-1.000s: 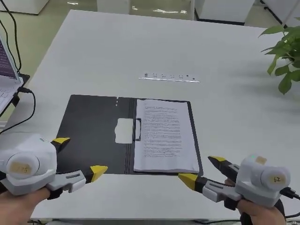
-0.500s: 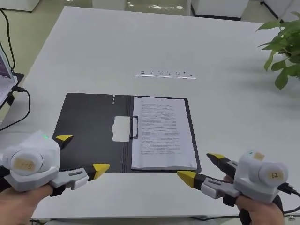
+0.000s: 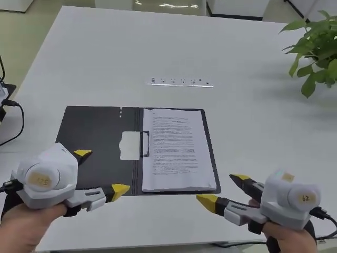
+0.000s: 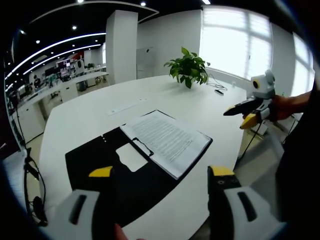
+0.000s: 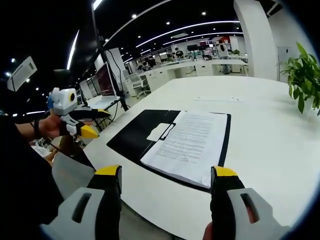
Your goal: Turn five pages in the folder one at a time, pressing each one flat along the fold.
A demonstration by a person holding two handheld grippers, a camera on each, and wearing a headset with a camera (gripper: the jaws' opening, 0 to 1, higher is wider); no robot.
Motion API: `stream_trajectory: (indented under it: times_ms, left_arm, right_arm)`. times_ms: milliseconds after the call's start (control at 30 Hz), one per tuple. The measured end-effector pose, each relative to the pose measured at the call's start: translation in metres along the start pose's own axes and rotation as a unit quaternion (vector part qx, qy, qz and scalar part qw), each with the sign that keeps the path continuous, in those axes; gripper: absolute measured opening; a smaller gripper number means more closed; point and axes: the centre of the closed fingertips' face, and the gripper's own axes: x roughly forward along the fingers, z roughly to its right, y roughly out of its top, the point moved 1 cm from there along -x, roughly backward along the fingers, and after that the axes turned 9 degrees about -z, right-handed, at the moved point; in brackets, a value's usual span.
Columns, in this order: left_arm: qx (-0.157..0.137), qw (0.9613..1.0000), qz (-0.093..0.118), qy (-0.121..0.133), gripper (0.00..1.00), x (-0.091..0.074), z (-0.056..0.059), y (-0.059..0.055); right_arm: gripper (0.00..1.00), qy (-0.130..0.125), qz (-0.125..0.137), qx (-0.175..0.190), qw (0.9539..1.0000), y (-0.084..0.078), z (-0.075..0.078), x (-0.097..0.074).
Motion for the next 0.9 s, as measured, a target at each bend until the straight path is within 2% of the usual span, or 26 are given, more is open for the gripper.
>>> stream_trajectory:
  times_ms: [333, 700, 900]
  left_arm:
    - [0.010, 0.9994, 0.004, -0.034, 0.74, 0.020, 0.017, 0.022]
    - [0.034, 0.9972, 0.000, -0.066, 0.73, 0.050, 0.029, 0.041]
    - [0.031, 0.9959, 0.003, -0.085, 0.72, 0.071, 0.034, 0.055]
  right_arm:
    - [0.71, -0.003, 0.003, 0.008, 1.0000, 0.000, 0.002, -0.001]
    - [0.71, -0.010, 0.001, 0.018, 0.9998, -0.005, 0.011, -0.004]
    - [0.71, -0.014, 0.002, 0.026, 0.9996, -0.007, 0.016, -0.006]
